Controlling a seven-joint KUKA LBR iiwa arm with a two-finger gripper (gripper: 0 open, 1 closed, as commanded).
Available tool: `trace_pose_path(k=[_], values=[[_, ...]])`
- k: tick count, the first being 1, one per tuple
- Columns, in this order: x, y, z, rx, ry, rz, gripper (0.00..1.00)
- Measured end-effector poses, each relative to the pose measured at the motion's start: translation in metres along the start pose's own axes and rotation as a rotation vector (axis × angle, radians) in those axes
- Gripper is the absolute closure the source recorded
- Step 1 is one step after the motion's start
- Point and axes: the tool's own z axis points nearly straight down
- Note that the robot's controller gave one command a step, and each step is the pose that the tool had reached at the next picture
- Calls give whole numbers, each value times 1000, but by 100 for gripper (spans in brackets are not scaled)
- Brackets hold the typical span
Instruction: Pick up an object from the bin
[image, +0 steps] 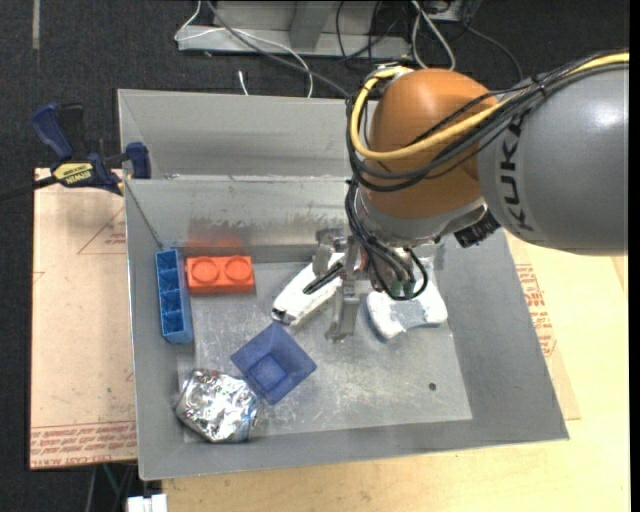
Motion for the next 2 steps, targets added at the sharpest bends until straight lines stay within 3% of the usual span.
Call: trace_pose_path(k=[1,2], values=[[-2,-1,-4,-1,-8,3,0],[-49,-43,138,-1,-12,-61,0]])
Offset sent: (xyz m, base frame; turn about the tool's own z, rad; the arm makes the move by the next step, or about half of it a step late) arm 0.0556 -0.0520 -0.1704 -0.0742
